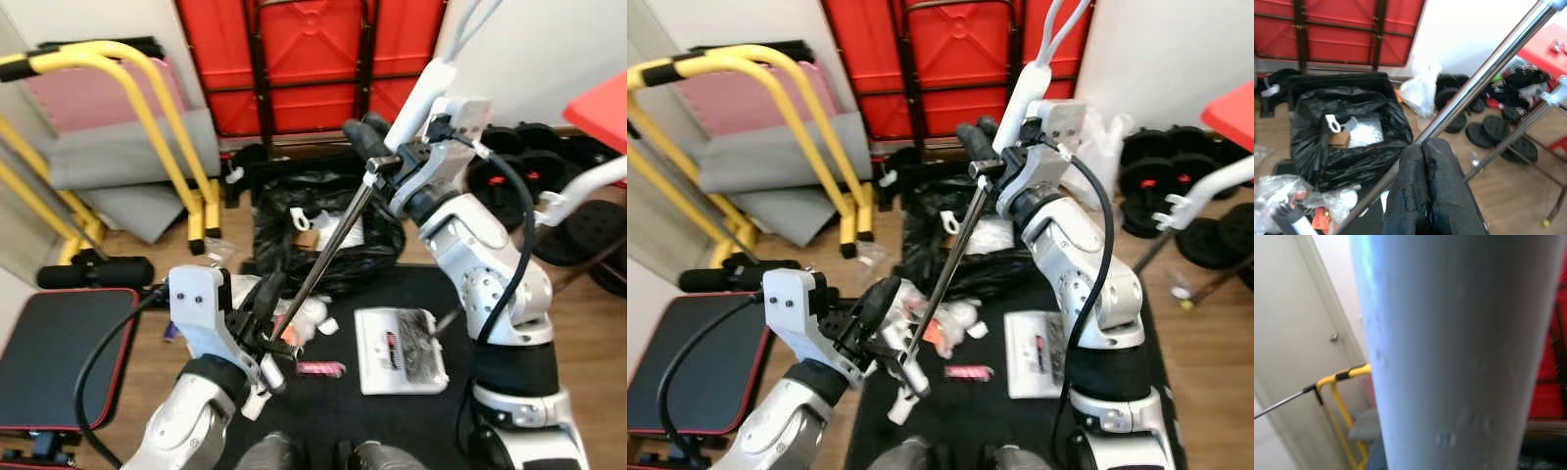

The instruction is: Sweep floor

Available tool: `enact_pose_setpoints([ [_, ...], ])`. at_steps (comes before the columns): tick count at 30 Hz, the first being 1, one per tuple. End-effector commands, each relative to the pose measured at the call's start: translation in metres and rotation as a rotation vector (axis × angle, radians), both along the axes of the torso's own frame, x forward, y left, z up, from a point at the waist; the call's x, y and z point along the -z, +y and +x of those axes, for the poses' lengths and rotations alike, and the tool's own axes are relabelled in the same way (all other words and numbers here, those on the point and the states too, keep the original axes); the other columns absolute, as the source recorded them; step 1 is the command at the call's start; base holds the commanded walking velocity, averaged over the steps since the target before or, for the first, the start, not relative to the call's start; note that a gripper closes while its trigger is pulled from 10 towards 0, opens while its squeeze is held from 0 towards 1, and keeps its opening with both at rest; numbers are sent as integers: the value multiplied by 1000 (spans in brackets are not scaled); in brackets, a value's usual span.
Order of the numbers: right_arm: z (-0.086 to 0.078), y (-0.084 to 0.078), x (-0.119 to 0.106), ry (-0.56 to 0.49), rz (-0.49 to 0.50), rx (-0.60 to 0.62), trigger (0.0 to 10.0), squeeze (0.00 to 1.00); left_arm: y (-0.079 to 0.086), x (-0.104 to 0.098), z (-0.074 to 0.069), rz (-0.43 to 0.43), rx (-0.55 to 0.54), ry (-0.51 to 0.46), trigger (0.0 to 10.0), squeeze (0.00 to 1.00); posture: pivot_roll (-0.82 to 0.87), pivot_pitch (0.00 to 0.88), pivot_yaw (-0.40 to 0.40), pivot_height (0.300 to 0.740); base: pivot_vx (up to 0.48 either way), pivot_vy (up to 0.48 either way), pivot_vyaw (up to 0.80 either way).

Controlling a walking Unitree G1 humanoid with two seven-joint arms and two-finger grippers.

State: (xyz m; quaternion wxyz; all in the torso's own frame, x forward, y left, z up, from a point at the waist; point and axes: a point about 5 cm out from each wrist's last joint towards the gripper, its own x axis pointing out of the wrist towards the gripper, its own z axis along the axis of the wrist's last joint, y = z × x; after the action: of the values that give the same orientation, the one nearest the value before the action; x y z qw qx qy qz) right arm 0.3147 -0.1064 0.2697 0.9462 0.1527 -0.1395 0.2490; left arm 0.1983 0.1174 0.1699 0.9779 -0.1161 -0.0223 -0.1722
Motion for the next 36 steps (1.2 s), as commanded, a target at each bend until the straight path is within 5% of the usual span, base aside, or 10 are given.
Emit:
enact_pose_setpoints([
  [1, -3, 1, -9, -42, 30, -16, 10000, 0, -3, 0, -4, -8, 37, 2, 10000, 0, -90, 207, 13, 740, 0, -352, 0],
  [32, 6, -2, -7, -49, 46, 31, 10000, 0, 0, 1, -2, -31, 7, 33, 10000, 0, -90, 216, 11, 740, 0, -31, 0],
  [36, 15, -3, -4, -71, 93, 29, 10000, 0, -5, 0, -6, -25, 72, 31, 10000, 0, -81, 227, 17, 740, 0, 0, 0],
])
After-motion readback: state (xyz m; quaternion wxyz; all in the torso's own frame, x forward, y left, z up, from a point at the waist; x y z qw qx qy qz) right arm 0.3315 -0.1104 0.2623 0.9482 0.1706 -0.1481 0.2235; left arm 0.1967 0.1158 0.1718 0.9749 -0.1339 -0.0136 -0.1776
